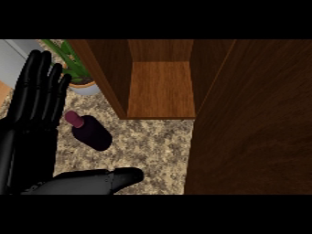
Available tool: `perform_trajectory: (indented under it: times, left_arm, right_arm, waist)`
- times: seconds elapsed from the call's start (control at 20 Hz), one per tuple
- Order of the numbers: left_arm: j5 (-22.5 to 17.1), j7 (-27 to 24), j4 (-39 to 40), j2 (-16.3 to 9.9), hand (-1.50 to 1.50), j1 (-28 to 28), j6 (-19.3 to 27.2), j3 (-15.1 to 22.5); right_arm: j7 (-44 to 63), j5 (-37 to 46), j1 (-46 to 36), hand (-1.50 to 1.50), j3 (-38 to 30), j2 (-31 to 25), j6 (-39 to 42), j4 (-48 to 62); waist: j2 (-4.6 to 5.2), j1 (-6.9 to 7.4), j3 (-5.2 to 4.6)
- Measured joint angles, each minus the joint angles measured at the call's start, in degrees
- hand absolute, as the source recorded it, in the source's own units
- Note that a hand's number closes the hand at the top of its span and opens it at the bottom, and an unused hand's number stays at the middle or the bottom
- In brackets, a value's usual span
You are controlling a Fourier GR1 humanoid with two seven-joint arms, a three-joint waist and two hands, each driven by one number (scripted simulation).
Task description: Pick up the wine, place it into the cabinet and close the cabinet
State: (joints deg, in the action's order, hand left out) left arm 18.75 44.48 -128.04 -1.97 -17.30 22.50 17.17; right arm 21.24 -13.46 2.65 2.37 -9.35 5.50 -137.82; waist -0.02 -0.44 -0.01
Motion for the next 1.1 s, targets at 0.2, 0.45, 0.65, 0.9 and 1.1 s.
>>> perform_trajectory:
  times: [0.2,0.45,0.65,0.9,1.1]
  left_arm:
    - [-3.07,-7.72,3.8,-0.3,-1.5,5.39,0.01,-2.06]
    - [-3.66,-16.36,7.99,-0.11,-1.5,10.95,1.18,-3.91]
    - [-7.93,-24.39,14.47,-0.36,-1.5,12.32,0.24,-7.84]
    - [-12.37,-32.03,18.85,-1.23,-1.5,15.53,-2.14,-11.53]
    - [-14.07,-36.84,22.77,-0.73,-1.5,17.22,-3.16,-12.69]
  right_arm:
    - [-2.41,-0.89,1.94,-1.5,-2.78,-0.28,3.04,0.52]
    - [-3.74,-1.64,3.32,-1.5,-3.68,0.52,4.94,0.8]
    - [-3.74,-2.24,3.0,-1.5,-4.96,0.42,6.17,1.05]
    - [-2.31,-3.56,3.25,-1.5,-5.91,0.28,7.42,0.84]
    - [-2.32,-4.09,4.2,-1.5,-6.1,0.72,8.65,0.81]
  waist:
    - [0.03,-0.01,0.0]
    - [0.01,0.11,-0.01]
    - [0.04,0.08,-0.02]
    - [-0.02,0.08,-0.02]
    - [-0.04,0.06,-0.01]
